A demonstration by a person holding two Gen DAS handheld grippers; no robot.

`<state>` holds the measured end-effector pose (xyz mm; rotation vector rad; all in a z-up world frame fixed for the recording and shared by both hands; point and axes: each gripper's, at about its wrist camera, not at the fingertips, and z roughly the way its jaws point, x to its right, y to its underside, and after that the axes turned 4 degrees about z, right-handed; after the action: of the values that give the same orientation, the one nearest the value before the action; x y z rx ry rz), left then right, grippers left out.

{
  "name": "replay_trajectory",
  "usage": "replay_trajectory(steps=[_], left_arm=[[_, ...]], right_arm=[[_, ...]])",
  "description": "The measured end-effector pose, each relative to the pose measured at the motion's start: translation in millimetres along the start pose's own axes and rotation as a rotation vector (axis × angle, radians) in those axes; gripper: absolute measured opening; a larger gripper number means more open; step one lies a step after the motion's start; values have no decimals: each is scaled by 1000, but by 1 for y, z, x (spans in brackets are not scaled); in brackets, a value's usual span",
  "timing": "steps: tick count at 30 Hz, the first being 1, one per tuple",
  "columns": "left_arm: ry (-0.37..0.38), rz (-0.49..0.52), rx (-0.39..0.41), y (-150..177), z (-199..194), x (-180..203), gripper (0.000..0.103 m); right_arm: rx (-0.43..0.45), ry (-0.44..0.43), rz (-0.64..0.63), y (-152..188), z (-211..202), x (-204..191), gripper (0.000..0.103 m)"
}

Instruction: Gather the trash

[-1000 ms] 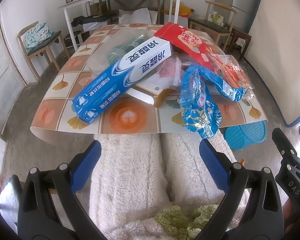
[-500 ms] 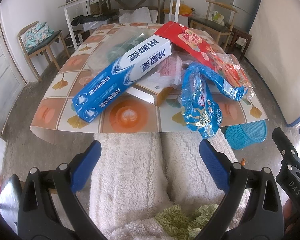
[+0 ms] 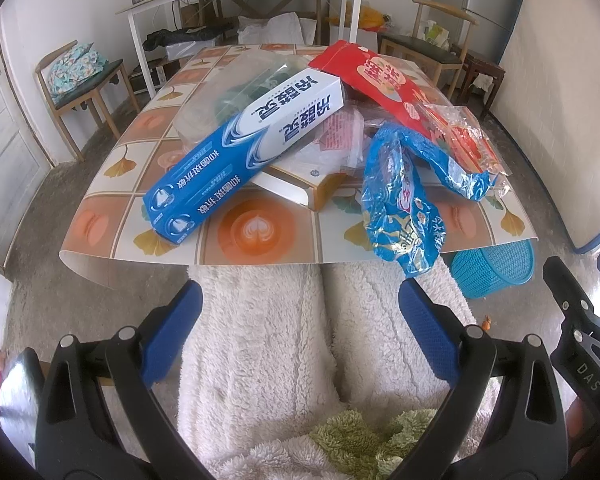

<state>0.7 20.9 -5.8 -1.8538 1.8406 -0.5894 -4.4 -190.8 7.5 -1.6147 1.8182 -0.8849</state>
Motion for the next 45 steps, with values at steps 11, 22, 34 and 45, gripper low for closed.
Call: replay_trajectory(steps=[11, 22, 34, 45], left_arm=[[-14, -16, -15, 5, 7, -3, 95], [-49, -57, 9, -8, 10, -10, 95], [51, -51, 51, -14, 15, -14, 95], [309, 101, 186, -28, 19, 25, 95]], right_arm=[[-14, -32, -34, -8, 14, -1, 97], [-11, -94, -67, -38, 36, -1, 97], [-77, -144, -34, -46, 55, 20, 97], [-80, -155, 77, -35, 74, 62, 97]])
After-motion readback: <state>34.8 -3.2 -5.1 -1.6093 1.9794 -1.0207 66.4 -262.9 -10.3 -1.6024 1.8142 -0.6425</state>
